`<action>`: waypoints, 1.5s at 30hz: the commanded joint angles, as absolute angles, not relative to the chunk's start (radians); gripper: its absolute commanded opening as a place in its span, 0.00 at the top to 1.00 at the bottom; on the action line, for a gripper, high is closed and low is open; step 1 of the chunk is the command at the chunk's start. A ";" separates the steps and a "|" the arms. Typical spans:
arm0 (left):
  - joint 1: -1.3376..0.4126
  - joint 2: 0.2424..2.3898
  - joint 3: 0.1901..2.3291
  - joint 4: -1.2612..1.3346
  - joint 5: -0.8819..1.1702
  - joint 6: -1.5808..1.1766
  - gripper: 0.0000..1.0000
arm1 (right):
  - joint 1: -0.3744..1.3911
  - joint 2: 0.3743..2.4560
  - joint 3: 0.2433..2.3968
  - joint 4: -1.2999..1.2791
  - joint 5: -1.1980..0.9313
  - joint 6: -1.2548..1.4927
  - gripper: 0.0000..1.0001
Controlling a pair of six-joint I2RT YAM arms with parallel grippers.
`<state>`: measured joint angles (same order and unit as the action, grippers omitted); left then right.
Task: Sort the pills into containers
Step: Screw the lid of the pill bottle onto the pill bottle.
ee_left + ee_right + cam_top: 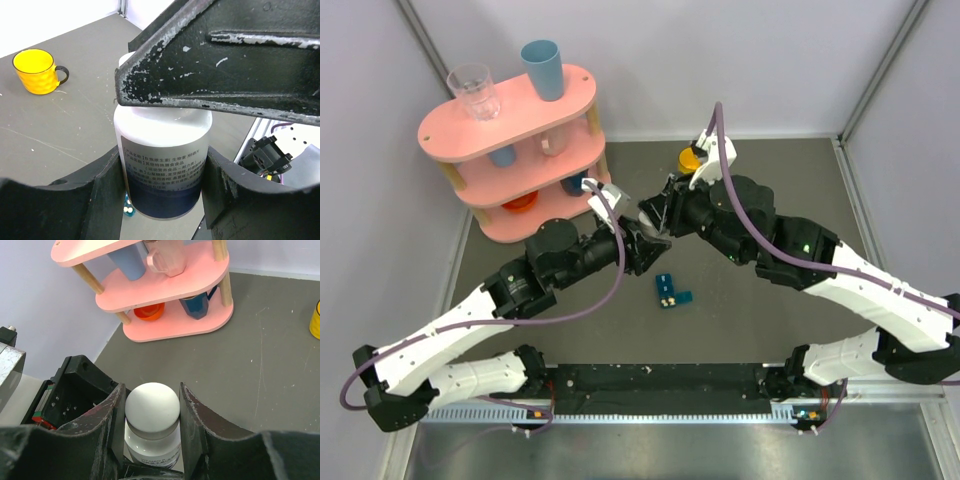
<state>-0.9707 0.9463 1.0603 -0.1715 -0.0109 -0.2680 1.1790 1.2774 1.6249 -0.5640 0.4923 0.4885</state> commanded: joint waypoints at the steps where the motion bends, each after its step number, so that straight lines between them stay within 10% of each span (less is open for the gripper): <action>1: -0.962 0.894 1.080 0.199 -0.018 -0.290 1.00 | 1.232 1.305 1.615 -0.727 0.391 0.483 0.65; 45: -0.962 0.851 0.963 0.282 -0.008 -0.325 1.00 | 1.244 1.158 1.621 -0.647 0.413 0.388 0.44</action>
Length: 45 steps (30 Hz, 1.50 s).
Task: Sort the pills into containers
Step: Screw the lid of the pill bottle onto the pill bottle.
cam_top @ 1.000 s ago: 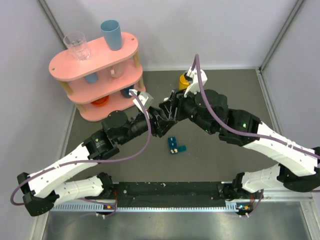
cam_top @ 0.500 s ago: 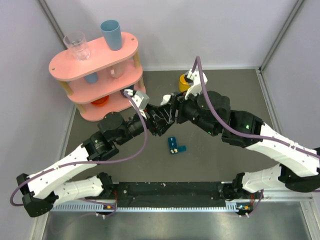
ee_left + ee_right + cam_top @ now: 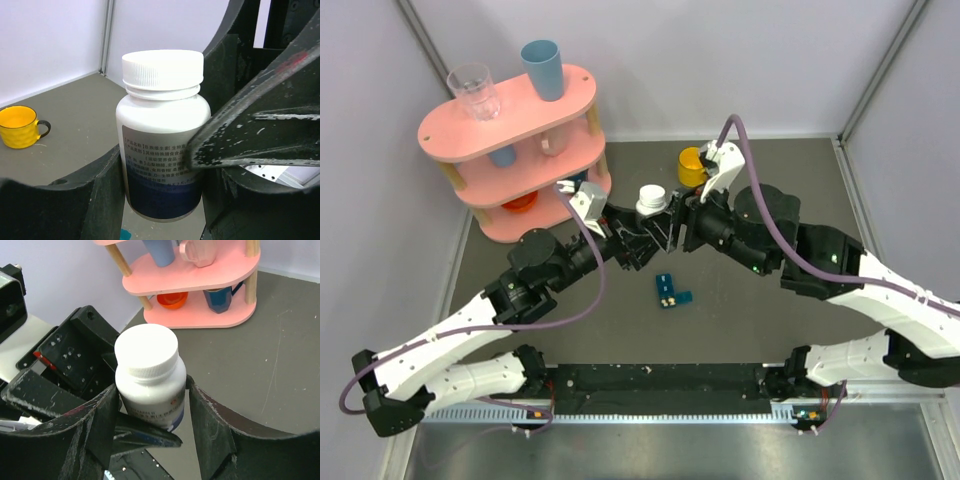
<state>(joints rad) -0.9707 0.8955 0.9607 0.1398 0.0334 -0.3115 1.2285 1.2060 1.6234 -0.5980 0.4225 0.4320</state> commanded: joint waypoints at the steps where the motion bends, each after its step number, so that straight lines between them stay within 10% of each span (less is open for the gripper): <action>1: -0.962 0.847 0.960 0.284 -0.009 -0.325 1.00 | 1.243 1.152 1.620 -0.646 0.408 0.385 0.43; 12: -0.962 0.815 0.942 0.272 -0.005 -0.318 1.00 | 1.243 1.048 1.591 -0.623 0.295 0.286 0.43; 32: -0.963 0.817 0.937 0.512 0.849 -0.486 1.00 | 1.243 0.853 1.545 -0.471 -0.236 0.098 0.41; 45: -0.980 0.927 0.916 0.732 0.954 -0.635 1.00 | 1.243 0.916 1.552 -0.403 -0.347 0.091 0.48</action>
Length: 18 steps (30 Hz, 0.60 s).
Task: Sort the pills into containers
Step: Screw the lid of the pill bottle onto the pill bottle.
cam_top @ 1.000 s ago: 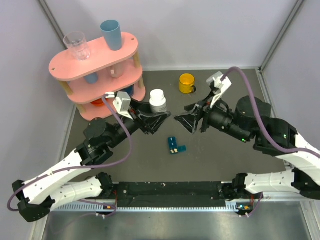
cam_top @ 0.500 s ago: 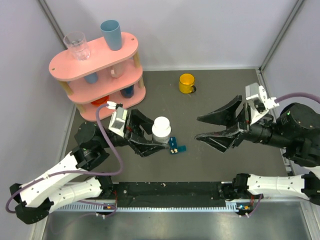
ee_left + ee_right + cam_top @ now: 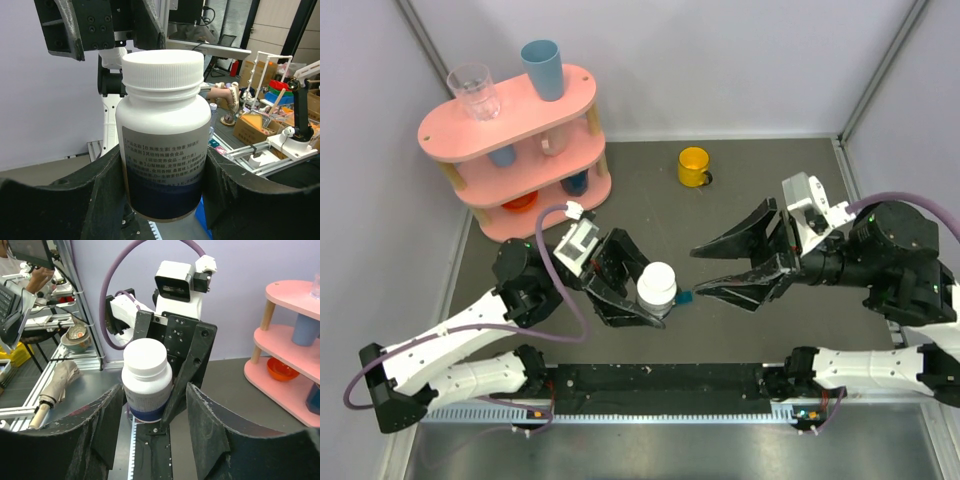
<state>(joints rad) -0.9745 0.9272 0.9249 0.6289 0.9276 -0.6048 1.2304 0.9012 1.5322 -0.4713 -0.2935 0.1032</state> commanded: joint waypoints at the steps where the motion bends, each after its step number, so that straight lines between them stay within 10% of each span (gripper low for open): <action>1: -0.980 0.930 0.916 0.729 0.953 -0.632 1.00 | 1.243 0.919 1.554 -0.396 -0.351 0.089 0.49; 18: -0.982 0.956 0.900 0.684 0.930 -0.589 1.00 | 1.243 0.973 1.542 -0.318 -0.385 0.140 0.53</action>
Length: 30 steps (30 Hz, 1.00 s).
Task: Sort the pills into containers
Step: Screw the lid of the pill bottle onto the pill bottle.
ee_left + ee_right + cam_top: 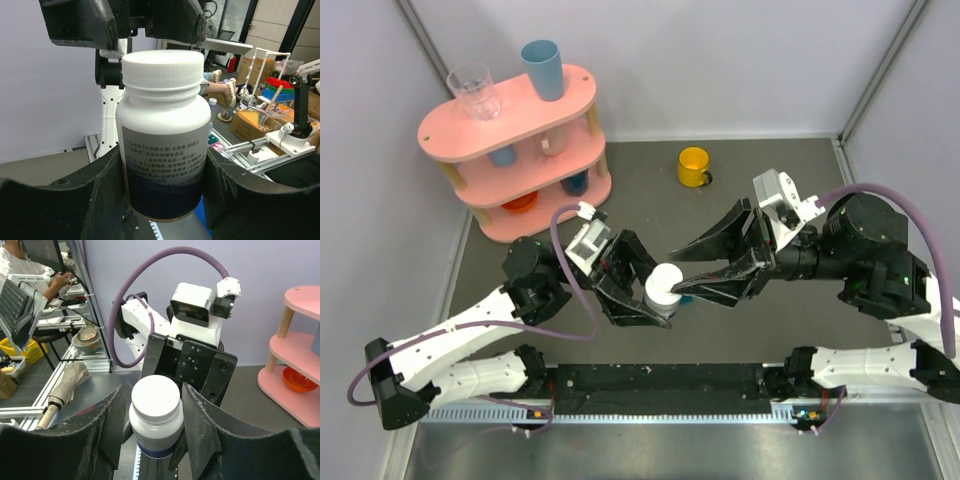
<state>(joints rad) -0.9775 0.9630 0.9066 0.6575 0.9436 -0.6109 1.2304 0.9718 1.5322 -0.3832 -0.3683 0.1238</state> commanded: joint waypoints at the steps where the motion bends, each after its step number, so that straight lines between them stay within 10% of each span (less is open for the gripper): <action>1: -0.982 0.957 0.900 0.684 0.930 -0.588 1.00 | 1.243 0.974 1.539 -0.314 -0.388 0.141 0.53; 30: -0.982 0.962 0.911 0.667 0.905 -0.561 1.00 | 1.243 0.969 1.476 -0.296 -0.377 0.147 0.43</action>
